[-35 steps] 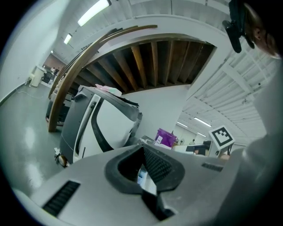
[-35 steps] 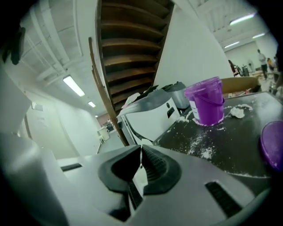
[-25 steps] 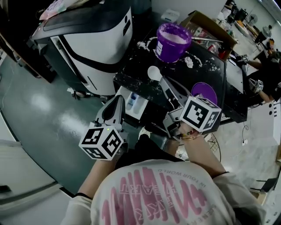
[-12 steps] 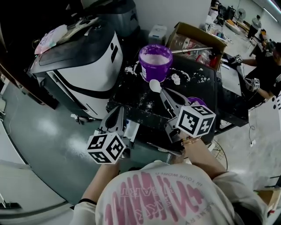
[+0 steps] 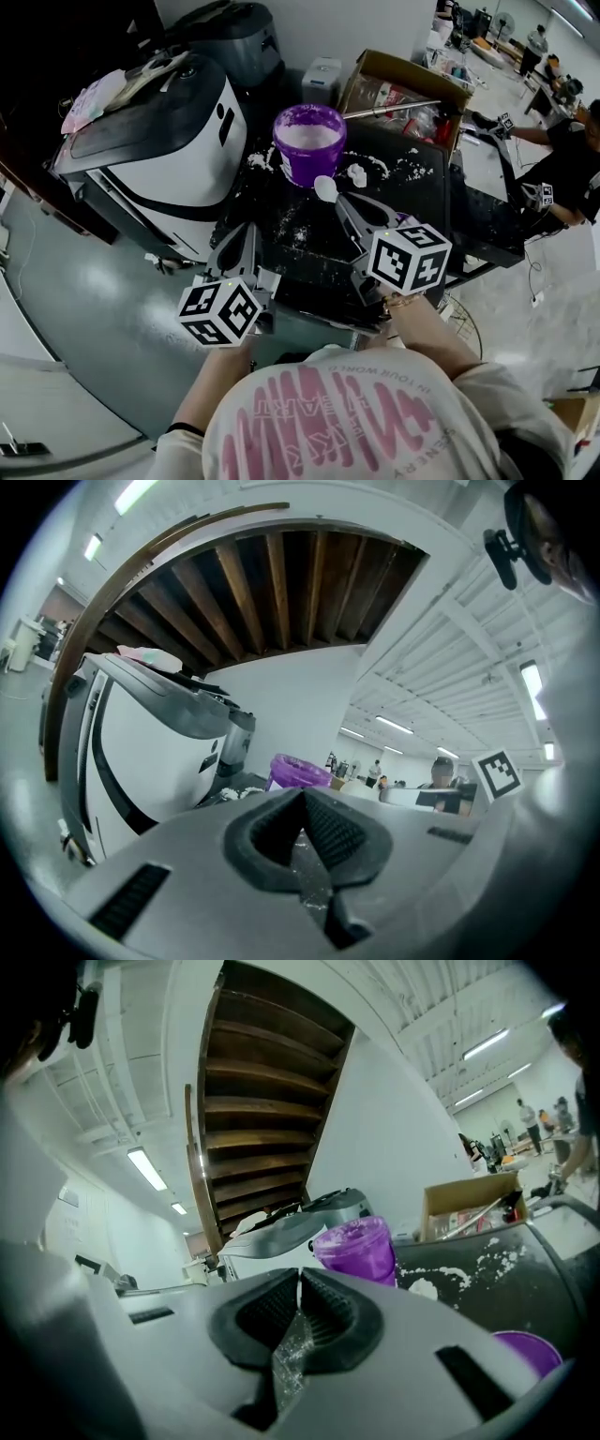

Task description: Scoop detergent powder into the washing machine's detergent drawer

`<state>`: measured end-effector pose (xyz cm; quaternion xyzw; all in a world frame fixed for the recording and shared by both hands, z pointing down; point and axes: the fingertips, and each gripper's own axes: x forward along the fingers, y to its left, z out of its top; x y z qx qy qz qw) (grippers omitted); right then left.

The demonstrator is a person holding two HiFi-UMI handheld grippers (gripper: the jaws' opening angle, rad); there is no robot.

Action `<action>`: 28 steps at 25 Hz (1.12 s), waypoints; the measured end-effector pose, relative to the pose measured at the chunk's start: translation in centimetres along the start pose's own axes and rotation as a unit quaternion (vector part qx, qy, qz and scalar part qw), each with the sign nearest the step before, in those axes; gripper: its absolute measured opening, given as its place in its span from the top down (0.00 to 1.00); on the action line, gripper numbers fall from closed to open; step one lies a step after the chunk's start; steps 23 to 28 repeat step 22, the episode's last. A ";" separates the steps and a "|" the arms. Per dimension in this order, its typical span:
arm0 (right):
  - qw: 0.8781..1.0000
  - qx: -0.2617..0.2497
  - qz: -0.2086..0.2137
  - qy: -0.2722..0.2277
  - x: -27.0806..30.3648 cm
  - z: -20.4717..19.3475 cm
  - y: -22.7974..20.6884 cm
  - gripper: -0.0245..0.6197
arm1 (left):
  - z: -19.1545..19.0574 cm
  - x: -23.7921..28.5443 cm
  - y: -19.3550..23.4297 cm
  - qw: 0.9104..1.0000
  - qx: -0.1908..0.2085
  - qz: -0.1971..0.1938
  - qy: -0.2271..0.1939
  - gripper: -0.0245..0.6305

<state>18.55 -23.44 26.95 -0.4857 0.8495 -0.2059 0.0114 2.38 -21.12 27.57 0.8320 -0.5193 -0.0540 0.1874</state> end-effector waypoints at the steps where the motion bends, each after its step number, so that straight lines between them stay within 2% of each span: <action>1: 1.000 -0.001 -0.003 -0.001 -0.1 0.1 -0.3 0.95 | 0.2 0.3 -0.2 1.000 0.003 -0.002 -0.001 0.96; 8: 1.000 -0.010 -0.027 0.008 -1.3 -0.3 -1.6 0.95 | -0.3 0.7 -1.3 1.000 -0.005 -0.018 0.003 0.96; 15: 0.999 -0.028 -0.036 0.016 -2.5 -0.9 -2.3 0.95 | -1.8 1.0 -1.4 1.000 -0.005 -0.006 0.021 0.96; 28: 0.998 -0.045 -0.037 0.020 -2.9 -1.1 -2.6 0.95 | -1.4 1.3 -2.6 1.000 0.000 -0.005 0.007 0.96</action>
